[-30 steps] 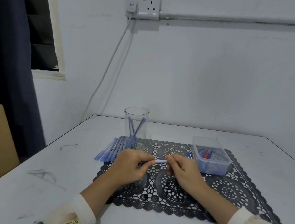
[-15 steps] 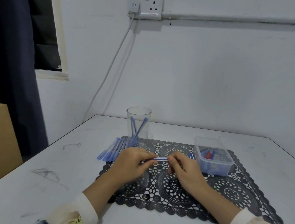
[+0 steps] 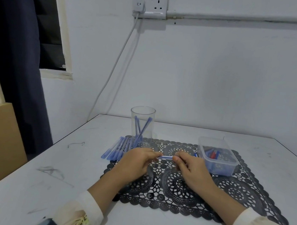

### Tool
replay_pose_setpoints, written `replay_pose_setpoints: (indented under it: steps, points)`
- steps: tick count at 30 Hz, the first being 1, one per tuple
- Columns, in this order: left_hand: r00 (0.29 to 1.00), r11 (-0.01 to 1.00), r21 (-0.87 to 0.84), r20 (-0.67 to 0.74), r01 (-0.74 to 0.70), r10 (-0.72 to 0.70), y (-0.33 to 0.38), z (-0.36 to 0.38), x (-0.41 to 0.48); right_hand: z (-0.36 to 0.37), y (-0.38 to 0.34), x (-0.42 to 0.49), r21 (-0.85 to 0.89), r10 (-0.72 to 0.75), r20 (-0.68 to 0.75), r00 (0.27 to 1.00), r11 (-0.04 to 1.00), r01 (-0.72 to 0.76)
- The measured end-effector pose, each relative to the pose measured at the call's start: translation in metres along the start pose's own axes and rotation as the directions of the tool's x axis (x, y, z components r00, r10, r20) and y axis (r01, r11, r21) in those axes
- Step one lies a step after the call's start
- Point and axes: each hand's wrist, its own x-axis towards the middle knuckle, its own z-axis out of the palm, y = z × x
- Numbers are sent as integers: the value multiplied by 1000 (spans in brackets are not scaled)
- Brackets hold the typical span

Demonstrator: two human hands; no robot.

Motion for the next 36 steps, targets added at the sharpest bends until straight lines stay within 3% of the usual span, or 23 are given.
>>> replay_pose_setpoints:
  steps: [7,10,15,18,20,22,25,30,33,36]
  points:
    - [980,992,55,-157,-111,118,-1,-2,-2,-1,-9,-2,7,-8,-5,1000,1000,8]
    - [961,981,109,-210,-160,180,-4,-3,-1,0,-18,-2,124,107,14,994,986,-108]
    - [933,965,165,-266,-203,241,-1,-4,0,2,-26,1,368,295,88,952,878,-306]
    - [937,973,145,-274,-181,215,-6,-3,1,7,-27,1,374,280,30,960,887,-271]
    - [939,979,130,-286,-160,192,-8,-4,1,9,-25,-1,278,200,-40,979,943,-182]
    - [924,992,67,-361,-107,124,-9,-5,2,11,-20,-2,144,122,-10,993,982,-119]
    - [859,996,-87,-509,7,-51,-12,-13,1,18,-11,-3,-53,86,197,977,996,-77]
    - [606,932,-301,-709,200,-359,-20,-27,0,27,-8,-3,-279,107,419,902,960,16]
    - [492,830,-443,-669,339,-557,-33,-34,0,30,-7,-1,-398,154,482,863,915,59]
    - [472,731,-479,-561,486,-681,-46,-33,-2,31,-7,0,-436,174,503,846,897,75]
